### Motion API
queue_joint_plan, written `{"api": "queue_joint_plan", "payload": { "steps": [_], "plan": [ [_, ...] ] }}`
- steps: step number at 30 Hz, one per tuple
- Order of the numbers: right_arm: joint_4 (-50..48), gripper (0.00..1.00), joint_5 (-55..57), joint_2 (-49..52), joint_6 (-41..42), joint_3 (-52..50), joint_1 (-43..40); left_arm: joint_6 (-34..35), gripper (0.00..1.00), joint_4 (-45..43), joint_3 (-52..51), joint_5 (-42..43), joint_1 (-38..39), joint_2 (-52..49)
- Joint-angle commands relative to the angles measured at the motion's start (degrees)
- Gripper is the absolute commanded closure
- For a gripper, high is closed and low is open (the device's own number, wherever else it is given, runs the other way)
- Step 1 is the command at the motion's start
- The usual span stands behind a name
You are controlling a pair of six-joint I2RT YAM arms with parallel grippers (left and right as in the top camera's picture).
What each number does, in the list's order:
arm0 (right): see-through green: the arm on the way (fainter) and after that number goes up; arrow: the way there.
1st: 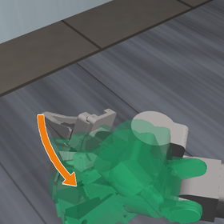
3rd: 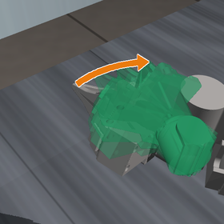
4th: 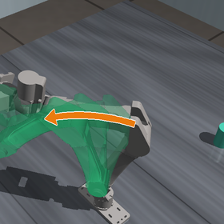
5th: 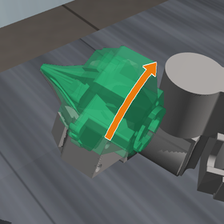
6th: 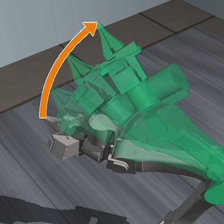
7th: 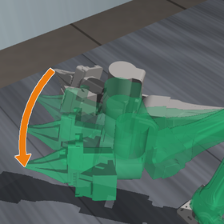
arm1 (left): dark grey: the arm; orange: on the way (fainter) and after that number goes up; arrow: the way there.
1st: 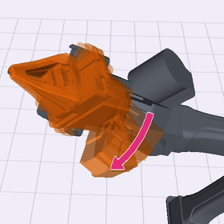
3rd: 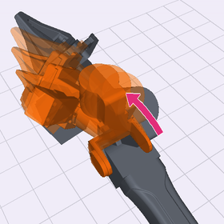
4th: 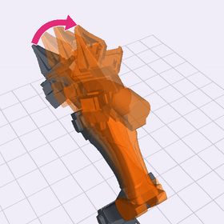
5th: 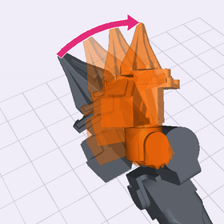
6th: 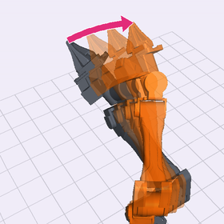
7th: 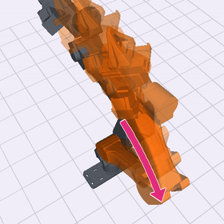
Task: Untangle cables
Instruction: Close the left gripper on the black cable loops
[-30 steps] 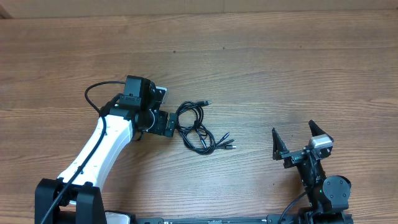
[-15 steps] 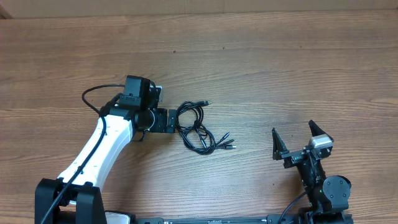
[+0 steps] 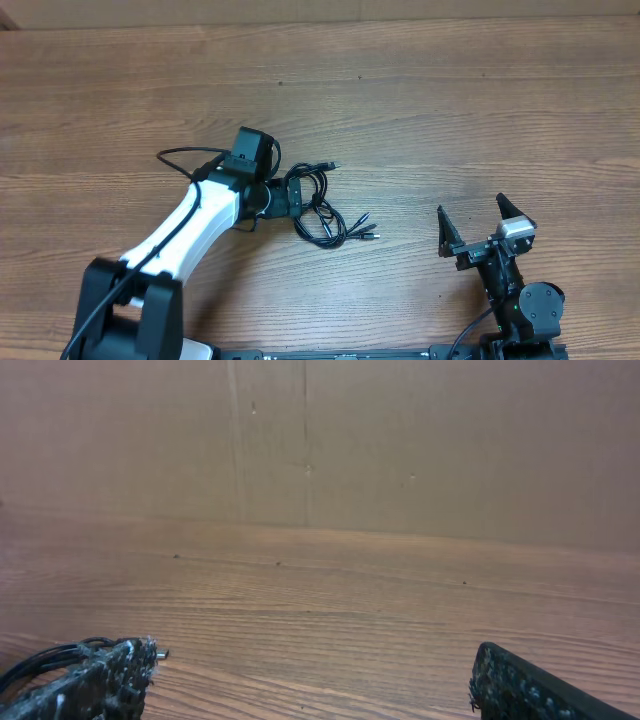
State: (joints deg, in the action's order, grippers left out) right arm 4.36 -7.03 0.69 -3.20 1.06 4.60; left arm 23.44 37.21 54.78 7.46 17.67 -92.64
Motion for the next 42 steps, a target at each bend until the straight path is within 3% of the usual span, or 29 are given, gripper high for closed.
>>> {"api": "queue_joint_plan", "payload": {
  "steps": [1, 5, 11, 12, 13, 15, 30, 38, 40, 42],
  "plan": [
    [-0.15, 0.00, 0.57, -0.52, 0.17, -0.59, 0.22, 5.60, 0.01, -2.10, 1.20, 1.38, 0.37, -4.26],
    [-0.15, 0.00, 0.57, -0.52, 0.17, -0.59, 0.22, 9.01, 0.00, -3.74, 1.20, 1.46, 0.37, -5.92],
    [-0.15, 0.00, 0.57, -0.52, 0.20, -0.59, 0.22, 8.94, 0.00, -4.85, 1.20, 0.92, 0.37, -5.95],
    [-0.15, 0.00, 0.57, -0.52, 0.17, -0.59, 0.22, 8.94, 0.08, -4.66, 1.20, 0.98, 0.37, -5.95],
    [-0.15, 0.00, 0.57, -0.52, 0.20, -0.59, 0.22, 8.92, 0.24, -4.46, 1.20, 0.98, 0.37, -5.95],
    [-0.15, 0.00, 0.57, -0.52, 0.17, -0.59, 0.22, 8.94, 0.40, -4.48, 1.20, 0.98, 0.37, -5.95],
    [-0.15, 0.00, 0.57, -0.52, 0.17, -0.59, 0.22, 8.96, 0.75, -4.76, 1.20, 1.20, 0.37, -5.95],
    [-0.15, 0.00, 0.57, -0.52, 0.20, -0.59, 0.22, 8.96, 0.76, -7.96, 1.20, 1.22, 0.42, -5.95],
    [-0.15, 0.00, 0.57, -0.52, 0.20, -0.59, 0.22, 8.96, 0.66, -8.07, 1.20, 1.16, 0.42, -5.95],
    [-0.15, 0.00, 0.57, -0.52, 0.17, -0.59, 0.22, 8.96, 0.63, -7.58, 1.20, 1.60, 0.66, -5.97]
  ]
}}
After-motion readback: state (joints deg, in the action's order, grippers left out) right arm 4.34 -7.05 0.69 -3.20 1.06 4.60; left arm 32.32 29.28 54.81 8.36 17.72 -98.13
